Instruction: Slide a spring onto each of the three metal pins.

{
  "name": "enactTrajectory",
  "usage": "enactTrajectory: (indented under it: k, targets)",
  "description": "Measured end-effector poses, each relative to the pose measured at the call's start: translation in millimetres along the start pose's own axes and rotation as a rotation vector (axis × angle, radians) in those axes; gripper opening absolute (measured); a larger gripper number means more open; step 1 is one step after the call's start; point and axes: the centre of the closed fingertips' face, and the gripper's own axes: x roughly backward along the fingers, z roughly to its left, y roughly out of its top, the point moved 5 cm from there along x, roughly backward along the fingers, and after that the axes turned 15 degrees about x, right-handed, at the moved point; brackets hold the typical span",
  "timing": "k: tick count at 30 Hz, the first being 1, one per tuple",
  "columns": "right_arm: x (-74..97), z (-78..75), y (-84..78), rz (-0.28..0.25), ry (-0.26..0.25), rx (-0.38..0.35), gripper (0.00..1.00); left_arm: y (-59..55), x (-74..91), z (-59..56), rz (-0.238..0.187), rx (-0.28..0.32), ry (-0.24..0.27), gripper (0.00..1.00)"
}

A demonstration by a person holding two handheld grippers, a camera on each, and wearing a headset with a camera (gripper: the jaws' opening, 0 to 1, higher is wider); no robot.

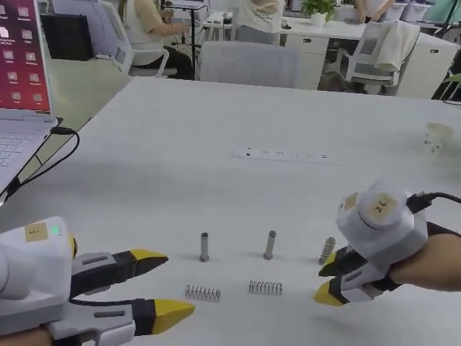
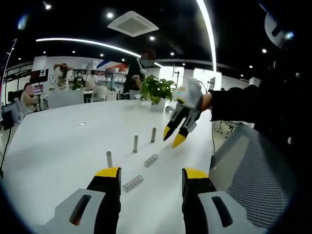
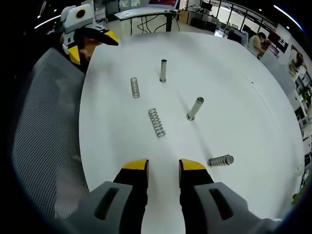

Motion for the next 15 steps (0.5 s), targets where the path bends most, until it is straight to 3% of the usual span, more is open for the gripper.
enactTrajectory:
  k: [15]
  targets:
    - [-24.1, -4.2, 28.3, 0.001, 0.060, 0.078, 0.22, -0.5, -0.1, -0.1, 0.003, 0.001, 0.003, 0.44]
